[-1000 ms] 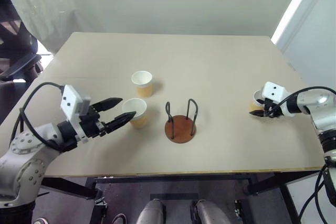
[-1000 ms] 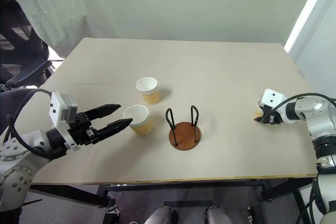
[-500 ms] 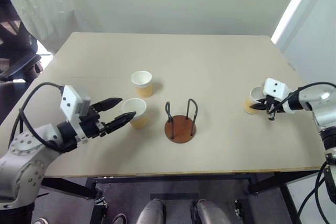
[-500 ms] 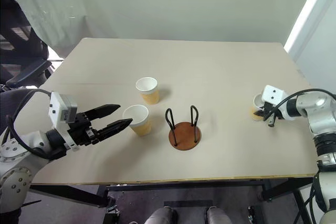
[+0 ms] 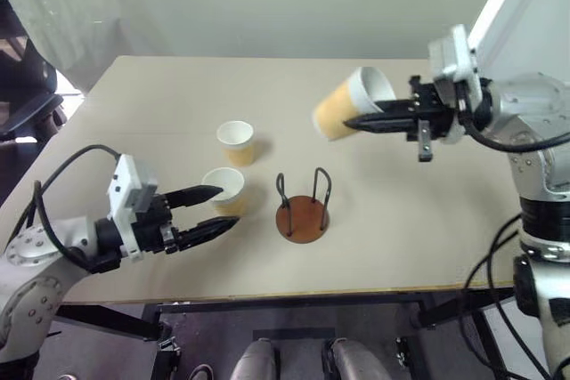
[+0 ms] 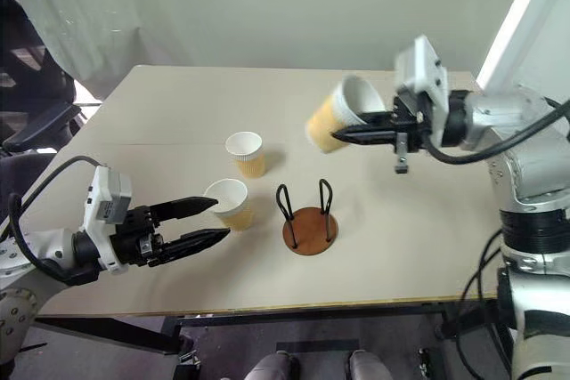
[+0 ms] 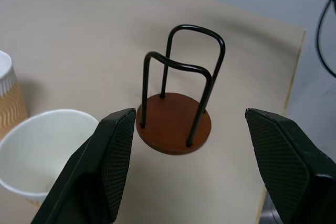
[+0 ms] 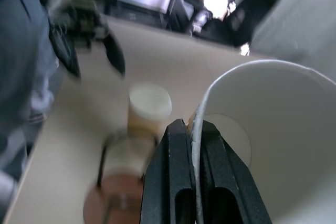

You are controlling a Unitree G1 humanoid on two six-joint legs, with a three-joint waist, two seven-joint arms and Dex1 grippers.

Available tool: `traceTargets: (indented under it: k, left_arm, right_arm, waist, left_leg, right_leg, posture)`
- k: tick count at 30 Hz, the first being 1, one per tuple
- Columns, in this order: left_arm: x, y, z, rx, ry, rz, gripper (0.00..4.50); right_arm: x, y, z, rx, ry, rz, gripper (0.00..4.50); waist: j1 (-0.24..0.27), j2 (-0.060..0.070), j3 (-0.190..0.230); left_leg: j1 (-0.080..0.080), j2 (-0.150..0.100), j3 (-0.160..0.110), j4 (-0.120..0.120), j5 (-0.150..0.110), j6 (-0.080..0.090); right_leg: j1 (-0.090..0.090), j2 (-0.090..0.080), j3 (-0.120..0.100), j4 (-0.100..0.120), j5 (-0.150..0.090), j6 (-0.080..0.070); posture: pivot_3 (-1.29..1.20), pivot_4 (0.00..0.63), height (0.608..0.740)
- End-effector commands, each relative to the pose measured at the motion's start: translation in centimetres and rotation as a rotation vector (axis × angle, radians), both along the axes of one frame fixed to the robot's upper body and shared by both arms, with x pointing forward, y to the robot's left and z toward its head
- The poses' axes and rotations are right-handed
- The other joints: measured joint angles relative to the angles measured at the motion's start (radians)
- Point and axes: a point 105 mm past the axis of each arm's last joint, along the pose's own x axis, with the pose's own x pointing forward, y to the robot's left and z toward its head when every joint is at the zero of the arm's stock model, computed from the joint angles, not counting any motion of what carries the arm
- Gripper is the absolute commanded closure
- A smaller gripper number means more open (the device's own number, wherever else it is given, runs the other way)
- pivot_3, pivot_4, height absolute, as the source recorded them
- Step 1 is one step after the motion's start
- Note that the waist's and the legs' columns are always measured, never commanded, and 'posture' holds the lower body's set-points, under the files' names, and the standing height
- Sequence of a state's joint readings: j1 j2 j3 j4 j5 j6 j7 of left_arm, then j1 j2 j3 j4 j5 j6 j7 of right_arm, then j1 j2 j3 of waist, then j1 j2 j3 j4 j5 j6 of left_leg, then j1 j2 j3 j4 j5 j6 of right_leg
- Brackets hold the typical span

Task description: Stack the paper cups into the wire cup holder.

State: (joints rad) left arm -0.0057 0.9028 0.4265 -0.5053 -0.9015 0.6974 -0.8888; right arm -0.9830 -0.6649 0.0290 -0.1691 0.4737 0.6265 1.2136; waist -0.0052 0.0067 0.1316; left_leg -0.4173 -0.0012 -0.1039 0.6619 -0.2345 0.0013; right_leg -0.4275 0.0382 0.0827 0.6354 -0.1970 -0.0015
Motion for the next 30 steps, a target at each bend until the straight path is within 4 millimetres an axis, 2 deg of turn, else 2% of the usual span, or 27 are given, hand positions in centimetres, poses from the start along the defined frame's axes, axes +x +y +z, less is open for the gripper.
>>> traceTargets:
  k: [1, 3, 8, 20, 30]
  left_arm:
    - [-0.3, -0.5, 0.4, 0.016, -0.019, -0.029, 0.92]
    - [-0.4, -0.7, 0.4, 0.017, -0.018, -0.032, 0.92]
    - [-0.7, -0.6, 0.2, 0.023, -0.015, -0.023, 0.92]
    - [-1.1, -0.7, -0.1, 0.041, -0.002, -0.028, 0.92]
    - [-1.1, -0.9, -0.1, 0.042, -0.001, -0.032, 0.92]
  right_arm:
    - [-0.5, 2.8, 1.0, 0.044, -0.008, 0.009, 4.45]
    - [-0.4, 4.1, 0.7, 0.051, 0.003, 0.008, 4.45]
    - [-0.4, 5.6, -1.2, -0.013, 0.054, -0.002, 4.45]
    - [-1.1, 4.7, -4.9, -0.255, 0.062, 0.03, 4.45]
    - [-0.8, 4.6, -7.0, -0.355, 0.041, 0.035, 4.45]
  waist:
    - [0.002, 0.0, 0.0]
    - [-0.001, 0.0, 0.0]
    - [0.005, 0.0, 0.0]
    - [0.002, -0.001, 0.0]
    - [0.0, -0.001, 0.0]
  left_leg:
    - [0.0, 0.0, 0.0, 0.0, 0.0, 0.0]
    - [0.0, 0.0, 0.0, 0.001, 0.0, 0.0]
    - [-0.002, 0.0, 0.0, 0.0, 0.0, -0.001]
    - [-0.002, 0.001, 0.0, 0.0, -0.001, -0.003]
    - [-0.002, 0.003, 0.0, 0.0, -0.001, -0.003]
  right_leg:
    - [0.0, 0.0, 0.0, 0.0, 0.0, 0.0]
    - [-0.001, 0.0, 0.0, 0.0, 0.0, -0.001]
    - [-0.004, 0.0, 0.0, 0.004, -0.001, -0.002]
    - [-0.006, 0.001, 0.0, 0.008, -0.003, -0.004]
    - [-0.006, 0.003, 0.0, 0.009, -0.003, -0.005]
  posture:
    - [0.0, 0.15, 0.74]
    - [0.0, 0.15, 0.74]
    - [0.0, 0.15, 0.74]
    - [0.0, 0.15, 0.74]
    - [0.0, 0.15, 0.74]
